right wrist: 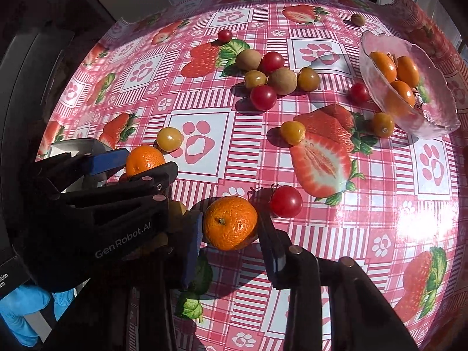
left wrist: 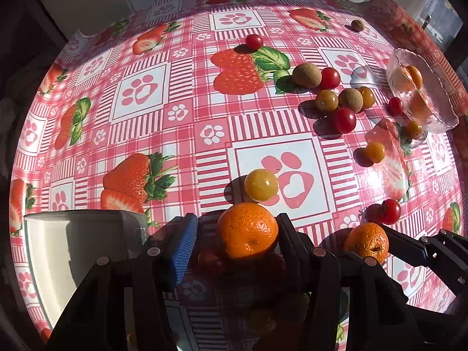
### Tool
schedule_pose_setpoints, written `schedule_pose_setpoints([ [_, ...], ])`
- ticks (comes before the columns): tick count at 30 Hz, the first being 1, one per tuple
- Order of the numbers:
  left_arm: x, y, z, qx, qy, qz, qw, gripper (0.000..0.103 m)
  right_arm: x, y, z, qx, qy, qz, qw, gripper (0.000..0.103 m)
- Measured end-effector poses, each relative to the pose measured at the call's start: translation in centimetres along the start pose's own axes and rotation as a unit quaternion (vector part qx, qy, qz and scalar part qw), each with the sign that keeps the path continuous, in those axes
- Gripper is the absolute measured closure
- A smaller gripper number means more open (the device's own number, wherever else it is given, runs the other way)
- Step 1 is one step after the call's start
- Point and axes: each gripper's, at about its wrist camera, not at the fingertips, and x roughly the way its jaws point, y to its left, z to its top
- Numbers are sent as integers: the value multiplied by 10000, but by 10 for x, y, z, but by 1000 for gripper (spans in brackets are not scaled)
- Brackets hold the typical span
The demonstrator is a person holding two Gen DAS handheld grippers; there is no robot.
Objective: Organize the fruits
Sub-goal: 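Return to the table and grasp a tangerine with each tool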
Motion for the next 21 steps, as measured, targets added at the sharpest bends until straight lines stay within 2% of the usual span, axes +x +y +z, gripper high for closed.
schedule_pose_setpoints([
  [1,0,-1,0,2,-12,-35,10000,60,0,-1,0,28,-14,36,10000,63],
  [2,-1,-2,0,22,-22,-34,10000,62,-1,-2,0,47,-23,53,10000,63],
  [8,-14,1,-7,-84,-169,-162,9997,62,-11,-11,-5,204,-50,200,9996,63],
  [16,-54,12,-23,-224,-489,-320,9980,62,-33,-10,-16,234,-37,310,9992,63],
  [21,-55,16,-31,-237,-466,-370,9979,62,-39,-8,-25,225,26,325,9992,63],
])
